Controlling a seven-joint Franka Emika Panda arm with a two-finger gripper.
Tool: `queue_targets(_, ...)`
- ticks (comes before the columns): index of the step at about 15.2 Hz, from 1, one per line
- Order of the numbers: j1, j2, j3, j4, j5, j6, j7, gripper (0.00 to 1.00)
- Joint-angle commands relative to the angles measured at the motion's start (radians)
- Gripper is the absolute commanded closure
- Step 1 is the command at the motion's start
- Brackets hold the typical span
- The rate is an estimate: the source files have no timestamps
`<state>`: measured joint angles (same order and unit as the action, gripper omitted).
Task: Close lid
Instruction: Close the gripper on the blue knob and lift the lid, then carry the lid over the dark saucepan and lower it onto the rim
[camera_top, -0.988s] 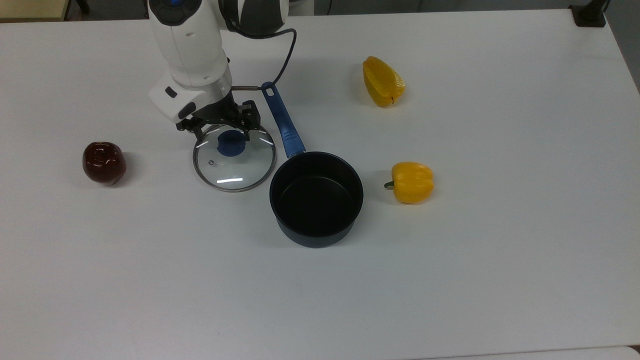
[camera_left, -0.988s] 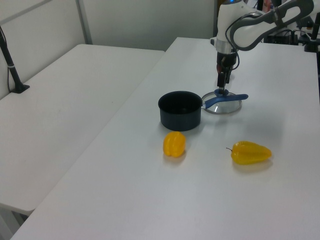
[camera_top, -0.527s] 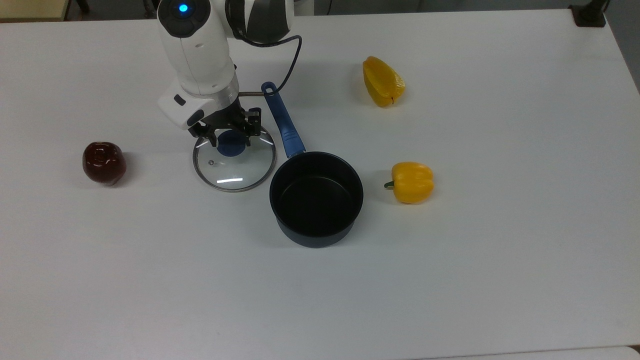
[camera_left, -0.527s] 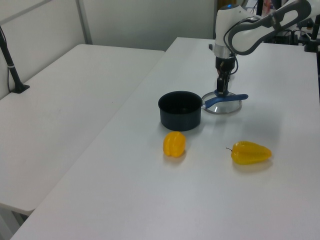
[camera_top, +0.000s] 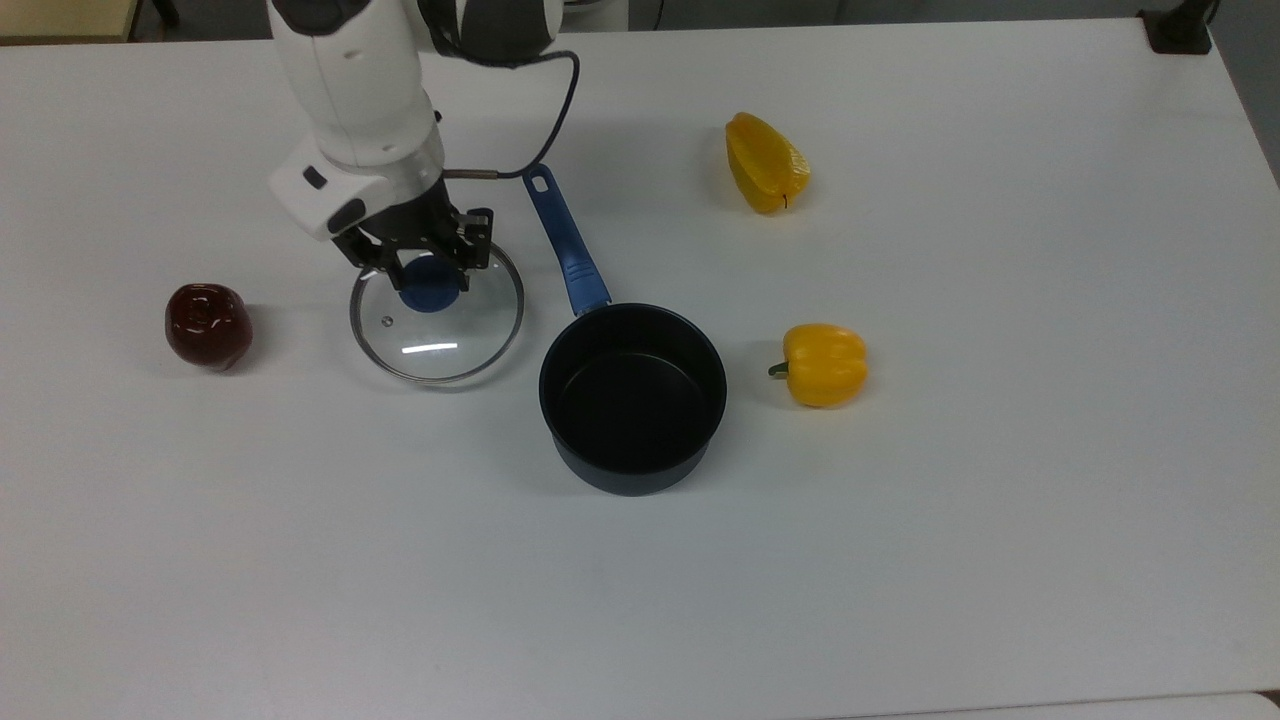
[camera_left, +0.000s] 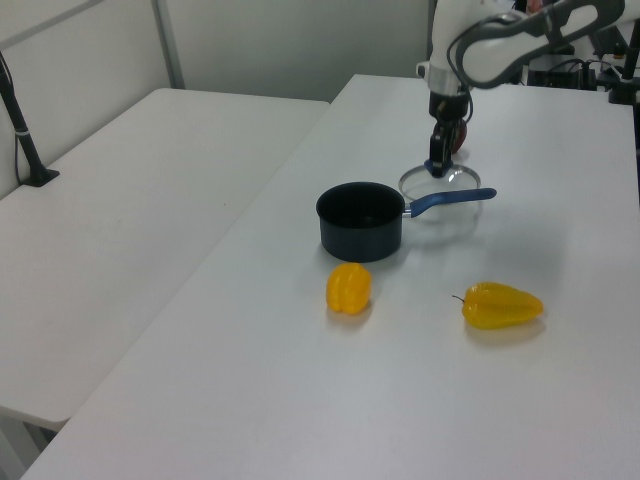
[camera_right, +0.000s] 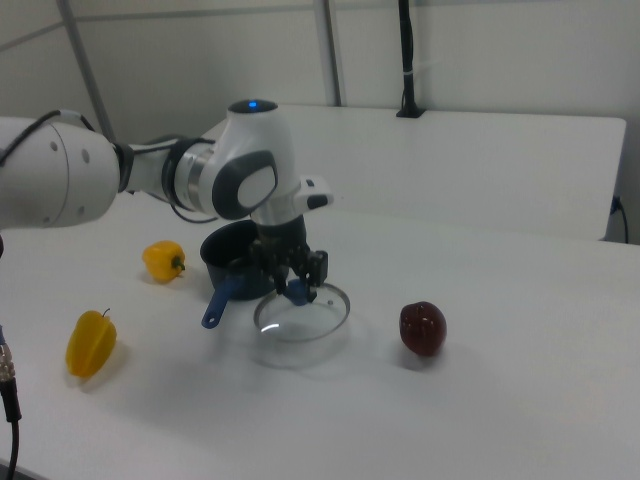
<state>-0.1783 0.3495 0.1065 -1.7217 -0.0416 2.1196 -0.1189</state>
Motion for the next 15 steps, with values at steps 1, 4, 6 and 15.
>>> queue_targets(1,0.006,-0.018,0.001,0.161,0.000,-0.154,0.015,0.62)
queue_targets(4,0.071,-0.015,-0.001,0.252,-0.007,-0.182,0.009,0.62)
queue_targets(6,0.123,-0.011,0.001,0.280,-0.029,-0.179,-0.002,0.62)
queue_targets(15,0.269,0.086,0.002,0.292,-0.032,0.031,-0.097,0.60)
